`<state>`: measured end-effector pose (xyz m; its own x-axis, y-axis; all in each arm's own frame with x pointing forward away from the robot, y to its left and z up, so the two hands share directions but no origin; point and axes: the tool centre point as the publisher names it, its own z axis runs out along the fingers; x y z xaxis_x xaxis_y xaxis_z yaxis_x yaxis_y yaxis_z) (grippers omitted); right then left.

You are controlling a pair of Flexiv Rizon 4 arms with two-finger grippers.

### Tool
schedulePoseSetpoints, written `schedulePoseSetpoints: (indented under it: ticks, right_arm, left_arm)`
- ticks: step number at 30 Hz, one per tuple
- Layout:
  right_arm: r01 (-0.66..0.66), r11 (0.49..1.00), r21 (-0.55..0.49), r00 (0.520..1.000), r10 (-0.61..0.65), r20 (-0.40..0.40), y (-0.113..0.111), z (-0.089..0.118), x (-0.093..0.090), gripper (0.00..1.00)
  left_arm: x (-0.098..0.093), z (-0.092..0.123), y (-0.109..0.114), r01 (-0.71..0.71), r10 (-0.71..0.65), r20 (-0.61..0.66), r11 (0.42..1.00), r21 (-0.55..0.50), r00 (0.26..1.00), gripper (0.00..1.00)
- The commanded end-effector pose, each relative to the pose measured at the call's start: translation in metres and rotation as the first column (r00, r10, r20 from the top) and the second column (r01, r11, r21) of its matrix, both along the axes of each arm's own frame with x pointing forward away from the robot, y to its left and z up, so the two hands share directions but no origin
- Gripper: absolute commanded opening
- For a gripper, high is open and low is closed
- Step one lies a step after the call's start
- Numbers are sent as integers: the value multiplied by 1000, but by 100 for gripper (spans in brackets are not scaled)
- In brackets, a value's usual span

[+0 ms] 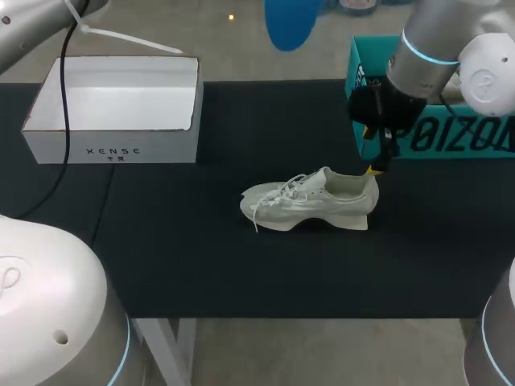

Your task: Take the shoe out of the shoebox, open the shoe tongue, remove and reinsert the insole, then place the shoe into the shoebox

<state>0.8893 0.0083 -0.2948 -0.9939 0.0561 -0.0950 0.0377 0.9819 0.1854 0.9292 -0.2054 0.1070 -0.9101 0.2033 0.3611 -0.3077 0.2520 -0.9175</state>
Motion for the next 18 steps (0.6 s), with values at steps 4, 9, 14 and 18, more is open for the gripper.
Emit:
schedulePoseSetpoints:
  ticks: [4,9,14,18]
  right_arm:
    - [11,1000,6,1000,-11,-11,12,-19,9,100]
    - [23,1000,2,999,-23,-23,15,-34,9,100]
    - [43,998,43,998,-41,-42,15,-47,11,100]
    - [42,998,52,998,-39,-57,20,-57,10,100]
  left_arm:
    - [1,0,0,3,-3,0,1000,0,1000,0]
    - [1,0,0,3,-3,0,1000,0,1000,0]
    - [1,0,0,3,-3,0,1000,0,1000,0]
    - [1,0,0,3,-3,0,1000,0,1000,0]
